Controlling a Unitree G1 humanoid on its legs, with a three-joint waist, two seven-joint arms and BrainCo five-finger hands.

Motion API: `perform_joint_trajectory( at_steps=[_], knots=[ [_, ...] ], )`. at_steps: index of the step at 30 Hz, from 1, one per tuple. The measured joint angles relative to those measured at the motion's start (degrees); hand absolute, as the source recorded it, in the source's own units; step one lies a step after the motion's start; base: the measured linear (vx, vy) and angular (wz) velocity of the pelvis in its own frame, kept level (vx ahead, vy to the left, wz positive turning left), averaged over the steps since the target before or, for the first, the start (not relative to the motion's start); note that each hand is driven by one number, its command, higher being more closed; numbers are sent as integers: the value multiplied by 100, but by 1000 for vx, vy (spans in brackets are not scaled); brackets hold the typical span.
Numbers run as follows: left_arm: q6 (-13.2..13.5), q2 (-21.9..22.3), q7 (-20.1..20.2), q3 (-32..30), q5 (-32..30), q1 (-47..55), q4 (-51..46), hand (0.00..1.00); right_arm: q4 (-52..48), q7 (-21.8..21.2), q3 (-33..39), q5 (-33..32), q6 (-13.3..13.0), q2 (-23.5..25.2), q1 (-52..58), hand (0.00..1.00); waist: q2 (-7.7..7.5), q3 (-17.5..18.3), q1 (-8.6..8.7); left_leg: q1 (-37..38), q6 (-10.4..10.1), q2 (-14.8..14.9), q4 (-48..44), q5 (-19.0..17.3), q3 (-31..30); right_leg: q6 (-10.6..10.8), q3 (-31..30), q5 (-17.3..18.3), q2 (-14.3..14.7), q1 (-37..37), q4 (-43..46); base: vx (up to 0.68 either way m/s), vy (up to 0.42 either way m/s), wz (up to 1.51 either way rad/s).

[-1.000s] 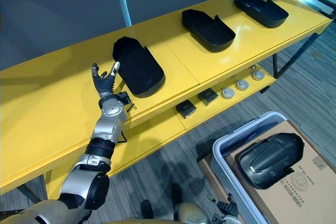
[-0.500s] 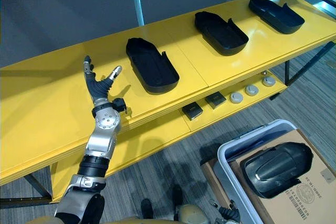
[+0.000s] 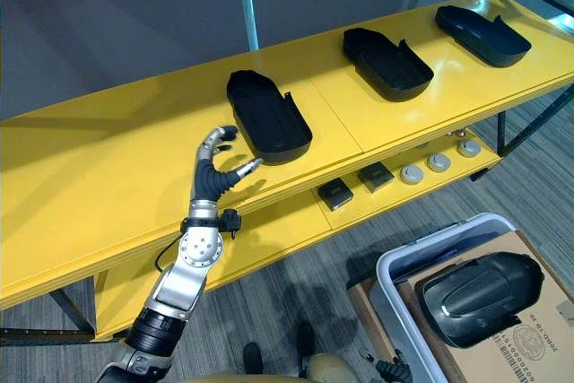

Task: Walk over and take plastic housings, then place them on the shelf

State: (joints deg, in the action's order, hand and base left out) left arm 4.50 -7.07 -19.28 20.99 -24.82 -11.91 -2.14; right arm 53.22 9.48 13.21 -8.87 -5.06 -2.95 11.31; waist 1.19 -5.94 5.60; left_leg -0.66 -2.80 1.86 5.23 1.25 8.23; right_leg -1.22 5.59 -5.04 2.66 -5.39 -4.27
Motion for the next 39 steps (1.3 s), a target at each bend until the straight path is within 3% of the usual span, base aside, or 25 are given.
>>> perform_joint_trajectory(
  at_steps=[14, 21, 30, 39],
  knots=[
    [-161, 6, 142, 373, -44, -915, 1420, 100, 30, -74, 53, 8, 11, 10, -260, 0, 15, -8, 206, -277, 63, -24, -11, 40, 146, 63, -134, -148, -5, -266, -116, 15, 30, -5],
    [-296, 39, -84, 374, -60, -1457, 2022, 100, -101, -63, 172, 6, -5, 40, -267, 0, 99, -76, 291, -426, 62, -26, -23, 38, 281, 29, -263, -215, -4, -458, -114, -16, 16, -9],
    [-478, 552, -370, 492, -62, -2520, 2621, 100, -400, 42, 203, 1, -11, 83, -233, 0, 142, -292, 289, -684, 62, 6, -125, 34, 367, -10, -332, -241, 12, -729, -49, -10, 7, -5],
    [-701, 704, -764, 42, -57, -2978, 2968, 100, -647, 73, 166, -4, -31, 129, -162, 0, 138, -344, 281, -778, 85, 11, -126, 14, 568, -12, -461, -241, 15, -905, 30, -7, 6, -7]
  ],
)
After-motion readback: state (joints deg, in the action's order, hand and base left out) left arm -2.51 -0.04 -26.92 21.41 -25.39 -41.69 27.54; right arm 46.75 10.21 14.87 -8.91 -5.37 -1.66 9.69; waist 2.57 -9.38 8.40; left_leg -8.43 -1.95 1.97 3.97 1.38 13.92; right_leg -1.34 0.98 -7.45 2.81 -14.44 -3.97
